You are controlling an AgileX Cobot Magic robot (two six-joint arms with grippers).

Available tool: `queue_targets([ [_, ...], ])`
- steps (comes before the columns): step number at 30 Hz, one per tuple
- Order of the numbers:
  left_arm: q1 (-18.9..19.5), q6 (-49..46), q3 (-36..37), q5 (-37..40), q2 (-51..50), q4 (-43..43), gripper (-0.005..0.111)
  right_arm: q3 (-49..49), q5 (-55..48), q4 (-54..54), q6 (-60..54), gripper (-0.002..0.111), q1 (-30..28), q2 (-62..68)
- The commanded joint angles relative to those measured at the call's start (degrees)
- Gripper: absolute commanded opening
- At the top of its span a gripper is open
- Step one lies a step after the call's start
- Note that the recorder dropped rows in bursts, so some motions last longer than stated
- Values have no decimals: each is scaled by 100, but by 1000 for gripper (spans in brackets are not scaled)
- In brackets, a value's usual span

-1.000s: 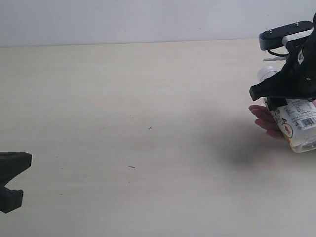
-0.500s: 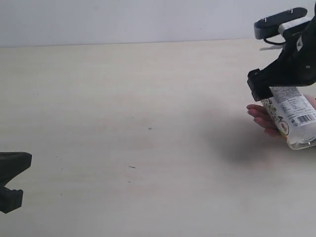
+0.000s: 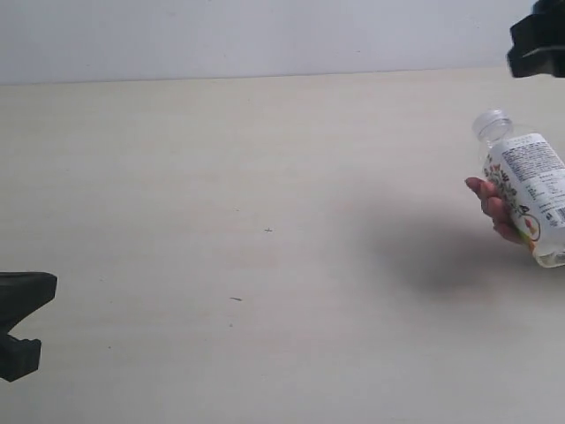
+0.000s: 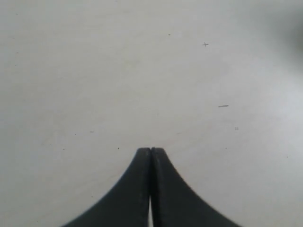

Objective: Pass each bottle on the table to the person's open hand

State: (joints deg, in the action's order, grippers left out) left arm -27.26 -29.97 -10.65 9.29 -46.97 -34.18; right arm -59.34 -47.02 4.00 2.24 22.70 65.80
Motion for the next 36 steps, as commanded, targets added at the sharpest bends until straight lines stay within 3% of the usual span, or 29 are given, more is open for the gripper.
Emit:
queue_targets([
  [1,15,-2,2,-18,34,14,0,42,-129,-45,-65,2,-8,-482],
  [36,15,-2,2,-18,34,14,0,241,-497,-400,-54,0,-8,-1012],
])
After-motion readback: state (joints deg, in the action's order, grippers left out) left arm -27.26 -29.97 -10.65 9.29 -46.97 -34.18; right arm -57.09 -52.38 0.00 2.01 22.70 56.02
